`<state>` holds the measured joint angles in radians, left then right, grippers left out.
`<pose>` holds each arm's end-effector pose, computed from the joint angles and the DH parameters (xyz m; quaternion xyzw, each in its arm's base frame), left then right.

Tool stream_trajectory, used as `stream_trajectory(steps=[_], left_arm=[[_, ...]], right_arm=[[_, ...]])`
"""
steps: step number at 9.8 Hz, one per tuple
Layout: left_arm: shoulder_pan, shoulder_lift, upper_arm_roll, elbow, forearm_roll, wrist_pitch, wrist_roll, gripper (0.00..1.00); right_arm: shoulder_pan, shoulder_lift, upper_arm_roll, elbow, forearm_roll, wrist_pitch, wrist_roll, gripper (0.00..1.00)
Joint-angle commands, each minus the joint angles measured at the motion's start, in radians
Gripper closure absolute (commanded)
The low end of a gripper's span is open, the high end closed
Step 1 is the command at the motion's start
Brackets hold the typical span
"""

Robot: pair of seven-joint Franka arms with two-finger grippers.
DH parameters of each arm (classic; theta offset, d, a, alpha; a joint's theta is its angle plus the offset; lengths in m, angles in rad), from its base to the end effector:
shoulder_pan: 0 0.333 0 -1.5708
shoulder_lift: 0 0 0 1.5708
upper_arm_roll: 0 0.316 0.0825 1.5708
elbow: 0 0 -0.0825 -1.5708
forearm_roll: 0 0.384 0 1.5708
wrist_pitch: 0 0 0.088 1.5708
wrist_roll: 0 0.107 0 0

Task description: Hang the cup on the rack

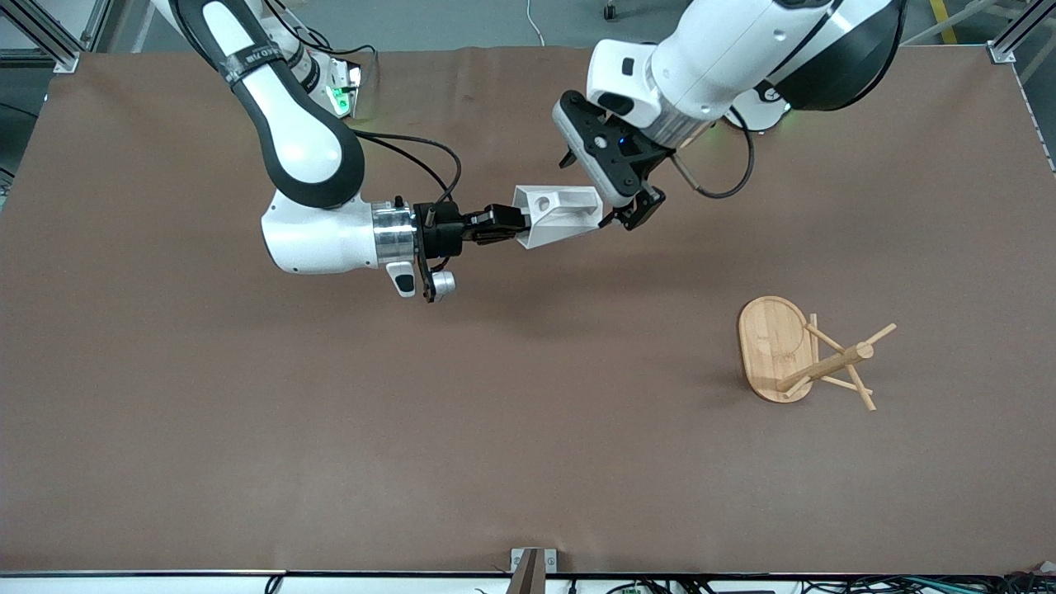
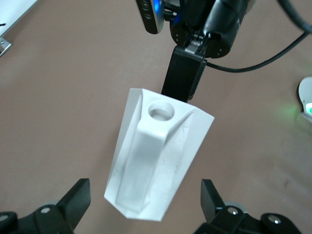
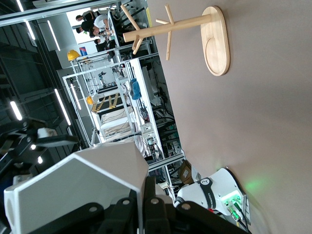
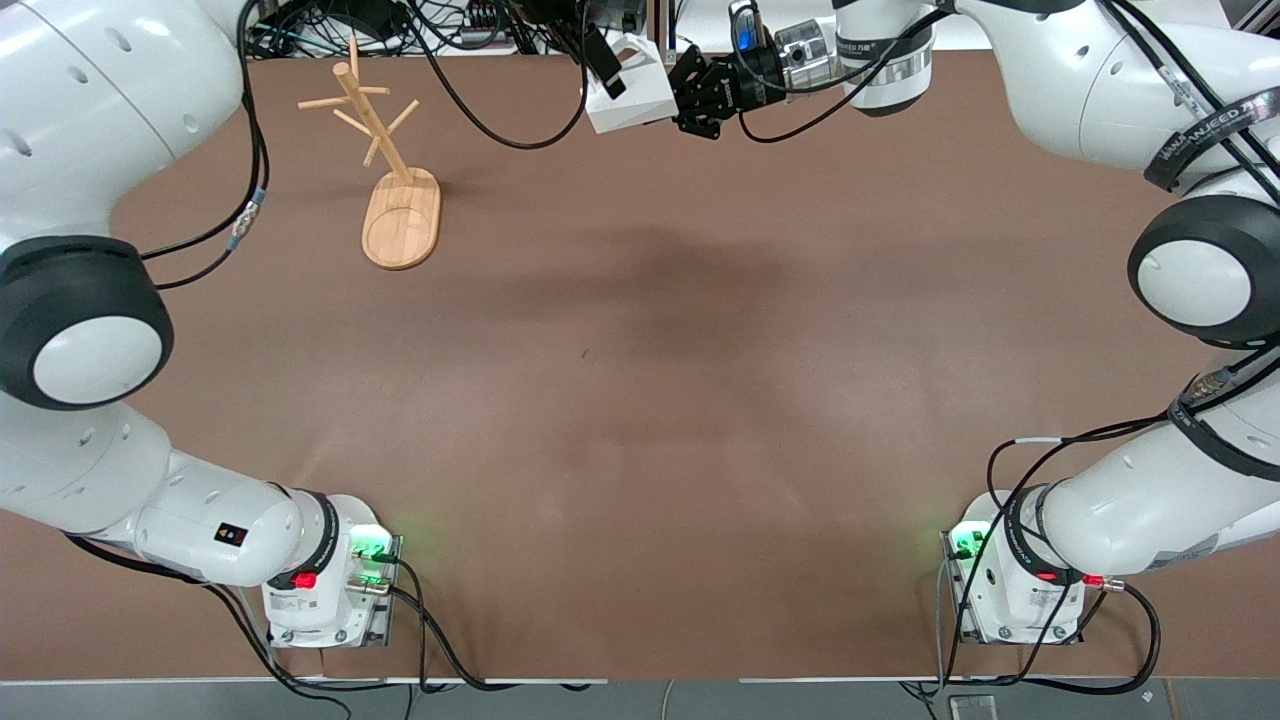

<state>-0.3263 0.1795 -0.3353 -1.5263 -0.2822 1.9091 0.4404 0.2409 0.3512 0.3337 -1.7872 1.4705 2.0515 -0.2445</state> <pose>0.4997 -0.3918 0.5820 0.8547 -0.4808 0.0858 0.1760 0.5347 0.3857 0.4088 -0.7792 0.0272 0.1404 0.6102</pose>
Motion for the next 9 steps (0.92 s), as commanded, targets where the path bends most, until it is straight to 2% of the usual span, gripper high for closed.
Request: stream_trajectory(steps=[1,6,9], left_arm=[[-0.004,0.049,-0.004,-0.006,-0.008,0.008,0.093,0.00],[-0.020,0.058,-0.016,-0.028,-0.014,0.004,0.143,0.00],[-0.031,0.084,-0.017,-0.029,-0.002,0.005,0.149,0.05]], right_arm=[[0.001,-0.015,0.022,-0.012,0.040,0.029,-0.001,0.99],[0.001,-0.021,0.022,-0.012,0.045,0.029,-0.001,0.99],[0.001,-0.024,0.022,-0.014,0.057,0.029,0.001,0.99]])
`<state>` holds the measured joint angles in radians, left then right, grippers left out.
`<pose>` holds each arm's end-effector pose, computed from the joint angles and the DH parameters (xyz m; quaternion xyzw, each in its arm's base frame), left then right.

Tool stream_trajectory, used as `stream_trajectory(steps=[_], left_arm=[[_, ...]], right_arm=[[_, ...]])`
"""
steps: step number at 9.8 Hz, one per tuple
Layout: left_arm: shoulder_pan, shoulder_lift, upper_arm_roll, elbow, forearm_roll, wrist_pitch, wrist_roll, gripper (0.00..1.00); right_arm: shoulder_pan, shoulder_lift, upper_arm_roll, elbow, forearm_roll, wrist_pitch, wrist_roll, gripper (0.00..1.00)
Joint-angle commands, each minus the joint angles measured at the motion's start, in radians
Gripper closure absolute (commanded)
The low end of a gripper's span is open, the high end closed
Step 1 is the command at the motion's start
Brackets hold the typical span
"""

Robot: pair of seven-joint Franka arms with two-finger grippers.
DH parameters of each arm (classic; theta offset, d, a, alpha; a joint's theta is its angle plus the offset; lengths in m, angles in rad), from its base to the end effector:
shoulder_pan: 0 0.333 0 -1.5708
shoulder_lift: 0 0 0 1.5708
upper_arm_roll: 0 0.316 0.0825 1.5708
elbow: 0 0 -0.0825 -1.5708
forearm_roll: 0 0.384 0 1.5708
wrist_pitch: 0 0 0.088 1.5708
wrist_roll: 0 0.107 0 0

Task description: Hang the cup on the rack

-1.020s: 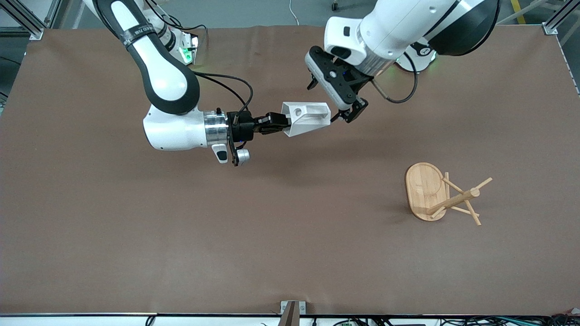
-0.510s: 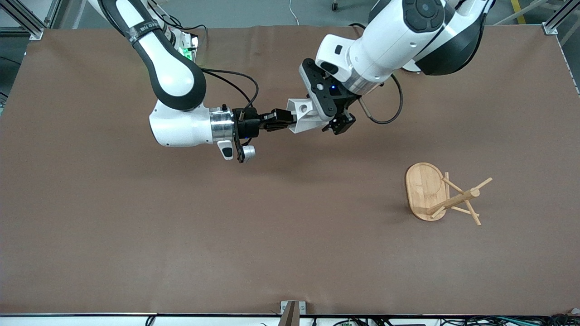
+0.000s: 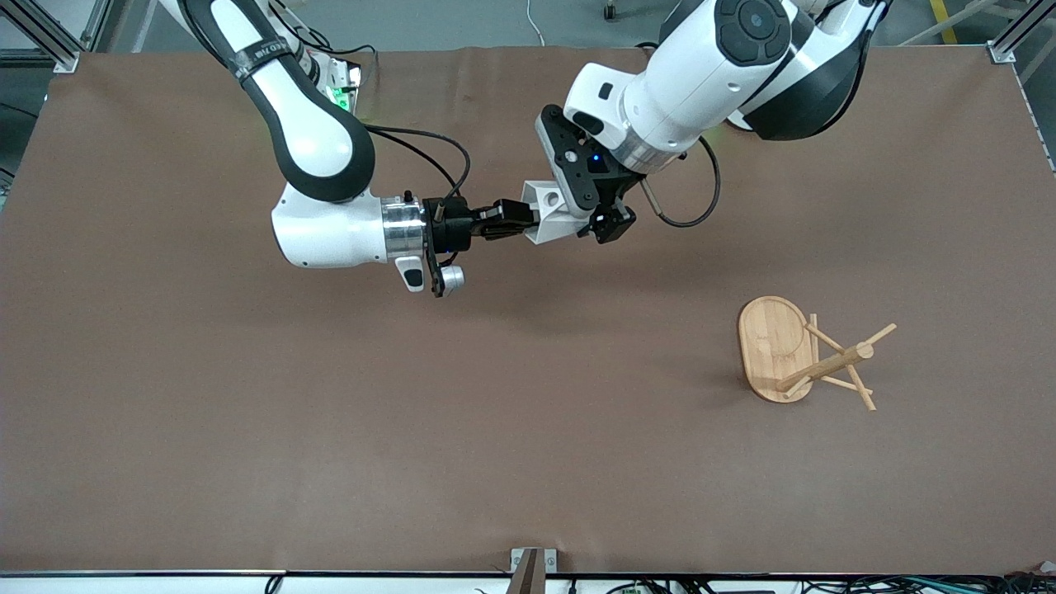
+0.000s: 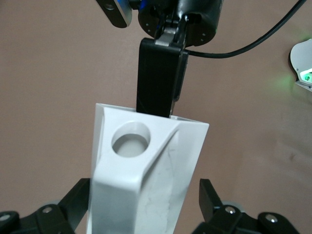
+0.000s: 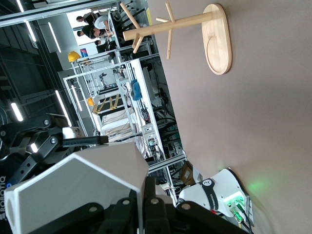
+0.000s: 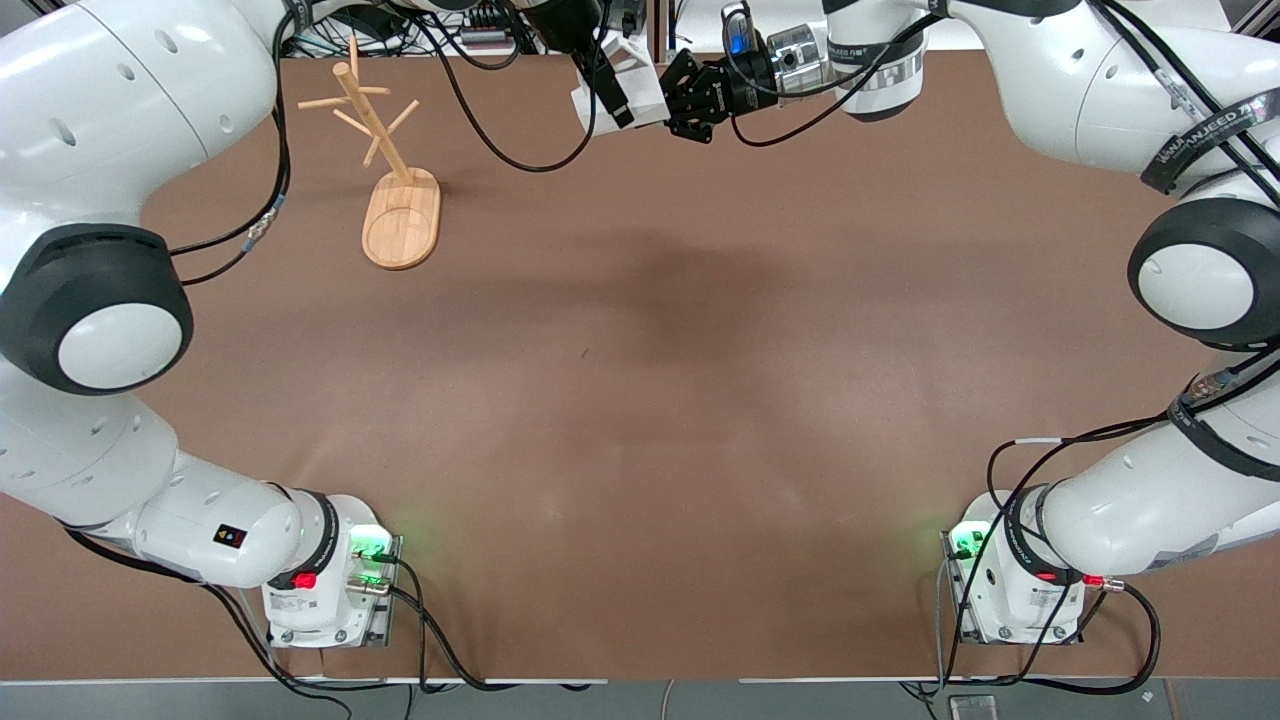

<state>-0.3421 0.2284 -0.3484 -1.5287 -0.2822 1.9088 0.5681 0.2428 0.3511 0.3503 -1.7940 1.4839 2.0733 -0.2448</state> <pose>0.4990 -0.4093 0.5519 0.8179 -0.5425 0.0701 0.1784 0.5294 0.3927 0.4069 -0.7781 0.0322 0.1411 0.6112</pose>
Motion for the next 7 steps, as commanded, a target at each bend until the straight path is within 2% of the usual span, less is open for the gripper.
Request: stream_trajectory(steps=[1,2,3,5,6,7], left_arm=[[-0.017,0.043,-0.003,-0.025,0.000,0.007,0.021,0.05],[-0.017,0.054,-0.003,-0.024,0.003,0.009,0.022,0.08],[-0.017,0.057,-0.003,-0.022,0.027,0.009,0.022,0.26],[-0.017,0.063,-0.004,-0.022,0.051,0.009,0.022,0.75],[-0.015,0.062,-0.004,-0.022,0.051,0.009,0.021,0.90],[-0.015,0.060,-0.004,-0.021,0.049,0.009,0.019,0.99]], right_arm=[[0.001,-0.024,0.006,-0.007,0.044,0.008,-0.001,0.99],[0.001,-0.026,0.006,-0.007,0.044,0.008,0.001,0.99],[0.001,-0.026,0.007,-0.007,0.044,0.007,0.002,0.99],[0.001,-0.027,0.006,-0.007,0.044,0.007,0.018,0.98],[0.001,-0.029,0.006,-0.007,0.044,0.007,0.022,0.98],[0.001,-0.029,0.006,-0.007,0.044,0.008,0.022,0.98]])
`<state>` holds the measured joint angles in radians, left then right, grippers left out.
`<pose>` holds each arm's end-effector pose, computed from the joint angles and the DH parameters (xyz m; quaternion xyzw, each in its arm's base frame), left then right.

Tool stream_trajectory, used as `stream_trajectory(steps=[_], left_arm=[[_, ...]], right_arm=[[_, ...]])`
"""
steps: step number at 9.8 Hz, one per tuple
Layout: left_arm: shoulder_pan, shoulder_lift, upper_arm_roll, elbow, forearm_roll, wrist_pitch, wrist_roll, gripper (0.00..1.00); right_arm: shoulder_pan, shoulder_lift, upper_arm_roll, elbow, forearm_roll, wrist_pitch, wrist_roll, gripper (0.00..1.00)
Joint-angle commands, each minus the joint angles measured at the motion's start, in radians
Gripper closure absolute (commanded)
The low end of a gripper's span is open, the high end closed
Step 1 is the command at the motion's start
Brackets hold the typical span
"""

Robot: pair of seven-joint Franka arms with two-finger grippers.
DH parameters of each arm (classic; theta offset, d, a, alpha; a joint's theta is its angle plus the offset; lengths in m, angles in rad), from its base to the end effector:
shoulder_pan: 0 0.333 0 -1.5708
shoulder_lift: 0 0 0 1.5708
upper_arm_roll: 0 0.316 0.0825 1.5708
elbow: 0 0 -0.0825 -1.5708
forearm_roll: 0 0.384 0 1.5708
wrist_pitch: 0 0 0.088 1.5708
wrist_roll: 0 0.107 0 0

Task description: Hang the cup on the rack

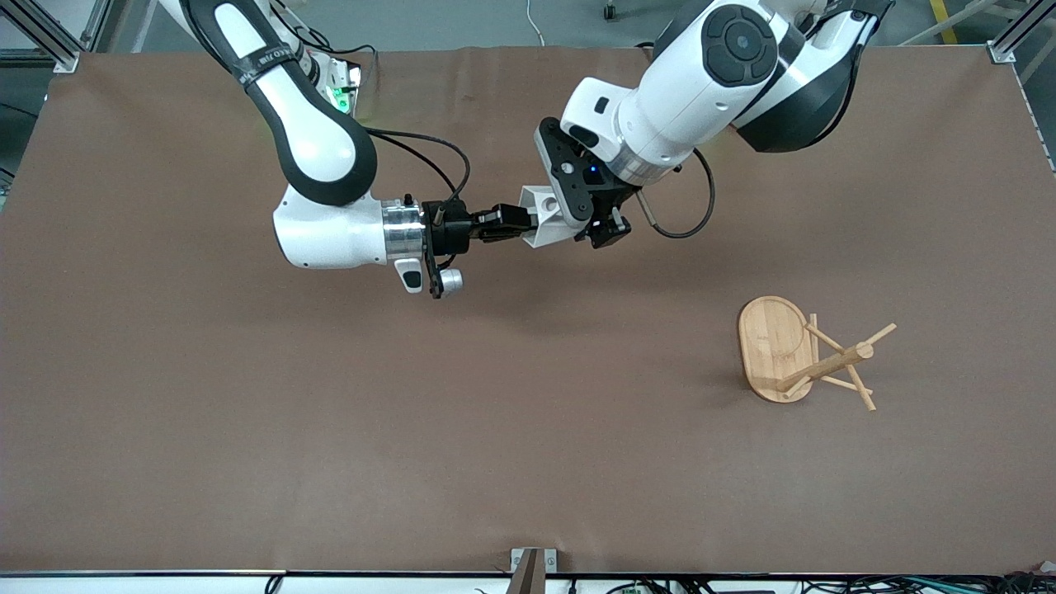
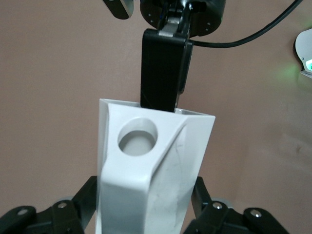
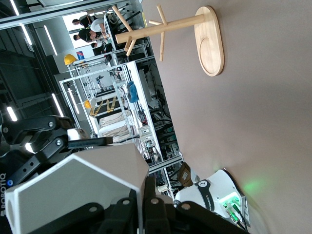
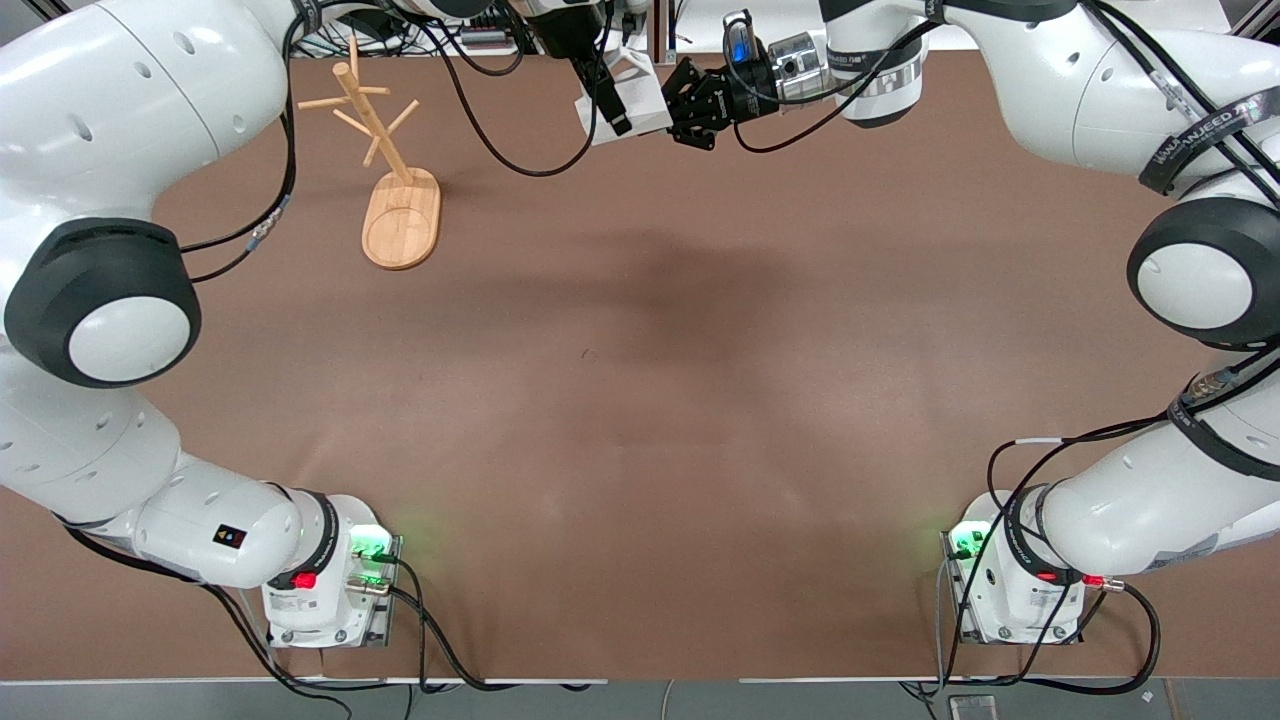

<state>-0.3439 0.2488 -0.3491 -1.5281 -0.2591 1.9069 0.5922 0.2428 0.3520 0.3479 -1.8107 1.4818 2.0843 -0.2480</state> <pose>0.5029 -0.4106 0.5390 0.8116 -0.5556 0.0624 0.1693 0.5280 0.3896 0.3979 -0.7823 0.0386 0.1414 0.6055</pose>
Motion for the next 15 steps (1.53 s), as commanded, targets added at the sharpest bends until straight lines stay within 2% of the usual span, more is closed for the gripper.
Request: stream_trajectory(steps=[1,2,3,4,6,9,10,11,13,15], left_arm=[[-0.009,0.040,-0.004,-0.020,0.027,0.011,-0.003,1.00],[-0.007,0.037,-0.004,-0.020,0.026,0.009,-0.003,1.00],[-0.004,0.036,-0.004,-0.020,0.027,0.008,-0.002,1.00],[-0.001,0.035,-0.004,-0.020,0.027,0.008,0.000,1.00],[-0.003,0.036,-0.002,-0.018,0.031,0.008,0.000,1.00],[-0.003,0.041,-0.002,-0.020,0.034,0.008,0.000,1.00],[-0.003,0.041,-0.002,-0.020,0.046,0.008,-0.002,1.00],[0.002,0.041,-0.002,-0.020,0.043,0.006,-0.017,1.00],[0.013,0.037,0.007,-0.021,0.044,-0.003,-0.147,1.00],[0.051,0.032,0.010,-0.021,0.046,-0.008,-0.297,1.00]], right_arm=[[0.001,-0.030,0.008,0.010,0.046,-0.003,0.026,0.98],[0.001,-0.030,0.008,0.011,0.046,-0.004,0.026,0.97],[-0.002,-0.030,0.008,0.010,0.045,-0.012,0.024,0.61],[-0.007,-0.039,0.006,0.005,0.035,-0.004,0.023,0.01],[-0.031,-0.050,-0.003,-0.010,-0.004,-0.004,0.019,0.00],[-0.105,-0.071,-0.010,-0.015,-0.316,-0.007,0.035,0.00],[-0.117,-0.085,-0.041,-0.013,-0.424,-0.009,0.085,0.00],[-0.120,-0.125,-0.067,-0.013,-0.572,-0.013,0.170,0.00],[-0.138,-0.223,-0.140,-0.022,-0.964,-0.085,0.396,0.00],[-0.183,-0.305,-0.249,-0.019,-1.182,-0.189,0.401,0.00]])
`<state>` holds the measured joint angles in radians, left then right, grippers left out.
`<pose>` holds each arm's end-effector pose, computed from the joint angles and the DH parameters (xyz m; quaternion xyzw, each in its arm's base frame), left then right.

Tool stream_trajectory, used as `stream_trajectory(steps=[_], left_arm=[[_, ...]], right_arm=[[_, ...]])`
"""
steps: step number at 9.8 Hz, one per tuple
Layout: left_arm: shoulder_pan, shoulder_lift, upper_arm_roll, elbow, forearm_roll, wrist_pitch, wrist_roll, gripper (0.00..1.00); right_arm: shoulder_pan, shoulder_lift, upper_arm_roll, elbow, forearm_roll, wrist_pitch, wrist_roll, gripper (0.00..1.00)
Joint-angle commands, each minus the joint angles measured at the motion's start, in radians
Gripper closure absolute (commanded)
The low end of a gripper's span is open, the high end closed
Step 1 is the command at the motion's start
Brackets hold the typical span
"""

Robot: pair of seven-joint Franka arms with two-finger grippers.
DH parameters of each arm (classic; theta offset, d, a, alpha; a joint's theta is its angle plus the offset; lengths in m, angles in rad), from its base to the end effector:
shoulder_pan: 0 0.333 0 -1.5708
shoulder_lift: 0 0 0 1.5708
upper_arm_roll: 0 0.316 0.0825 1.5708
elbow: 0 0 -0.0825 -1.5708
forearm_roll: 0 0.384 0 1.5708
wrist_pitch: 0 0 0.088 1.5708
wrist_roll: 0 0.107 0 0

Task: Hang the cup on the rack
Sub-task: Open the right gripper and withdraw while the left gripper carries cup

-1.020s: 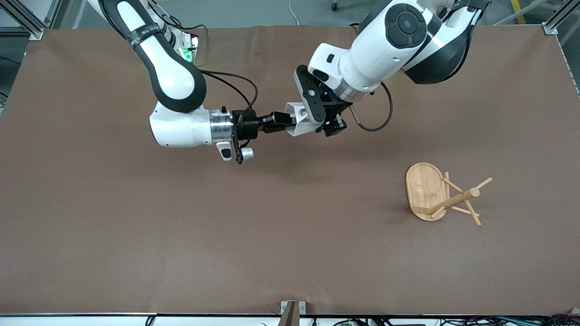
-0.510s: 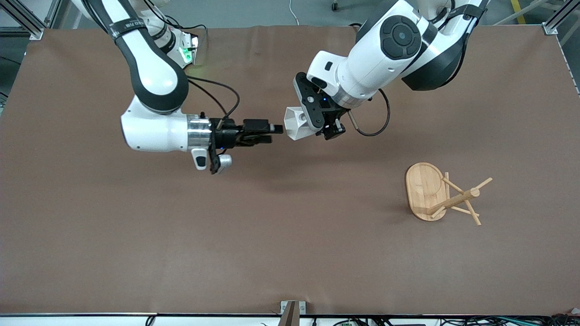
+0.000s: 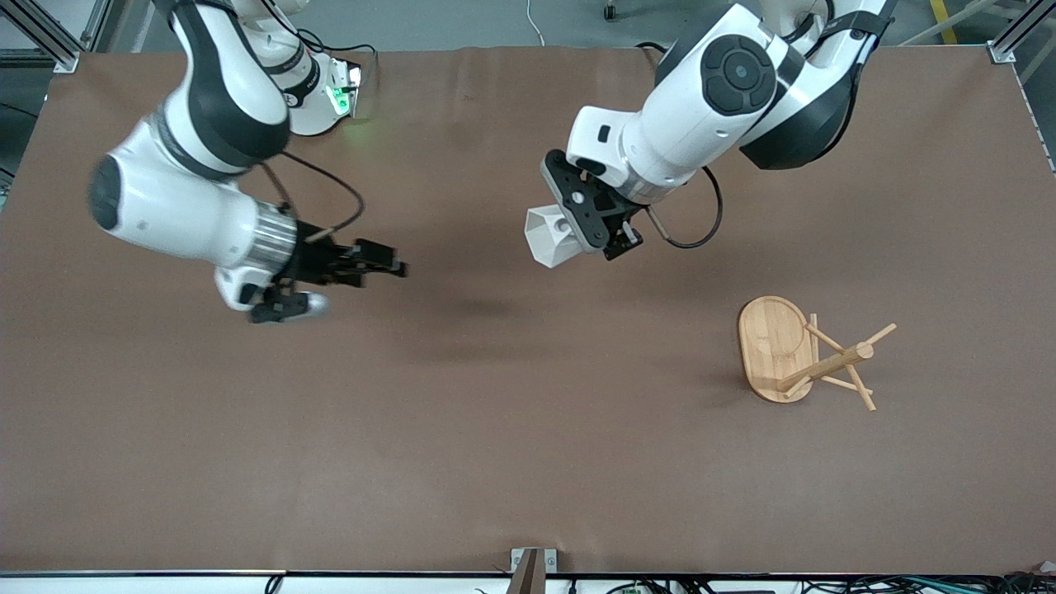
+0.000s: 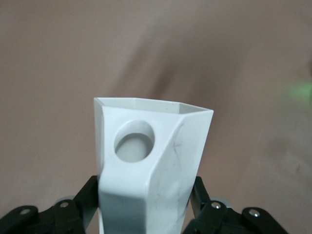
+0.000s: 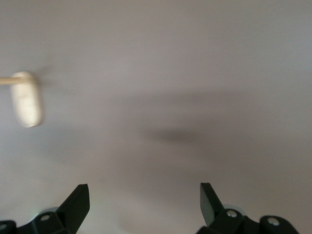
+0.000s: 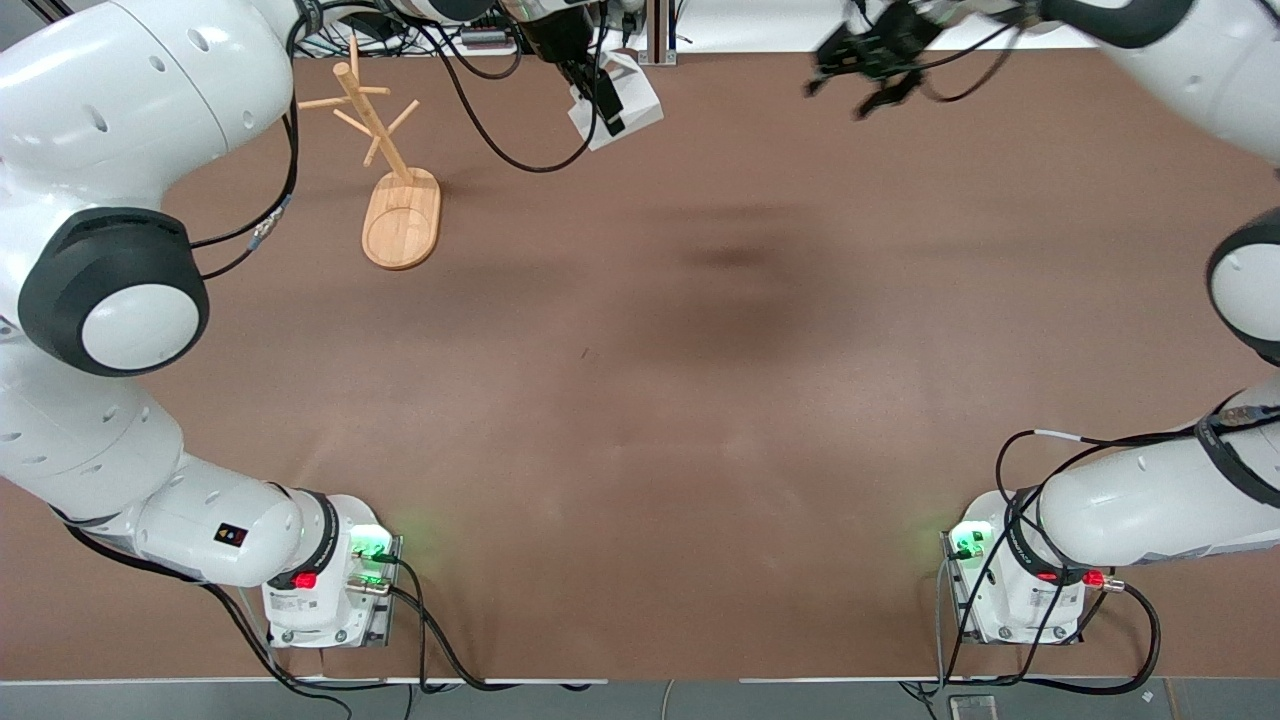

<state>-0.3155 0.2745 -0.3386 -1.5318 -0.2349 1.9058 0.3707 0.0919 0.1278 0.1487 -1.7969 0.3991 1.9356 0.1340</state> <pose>0.5234 -0.3915 0.5201 0.8785 -0.4477 0.0335 0.1633 0.5789 0.1659 0.4806 -0.9807 0.0180 0.0309 0.1925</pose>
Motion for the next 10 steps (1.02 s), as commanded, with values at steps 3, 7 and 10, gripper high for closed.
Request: stream_trajectory(steps=[3,7,10], left_arm=[[0.090,-0.041,0.000,-0.007,0.092,-0.079,-0.321,1.00],[0.186,-0.063,0.000,0.012,0.170,-0.172,-0.421,1.00],[0.219,-0.067,-0.002,0.007,0.207,-0.223,-0.421,1.00]], right_arm=[[-0.032,-0.158,-0.113,0.023,-0.472,-0.066,0.032,0.00],[-0.070,-0.154,-0.200,0.301,-0.473,-0.395,0.018,0.00],[-0.102,-0.151,-0.204,0.333,-0.471,-0.408,-0.017,0.00]])
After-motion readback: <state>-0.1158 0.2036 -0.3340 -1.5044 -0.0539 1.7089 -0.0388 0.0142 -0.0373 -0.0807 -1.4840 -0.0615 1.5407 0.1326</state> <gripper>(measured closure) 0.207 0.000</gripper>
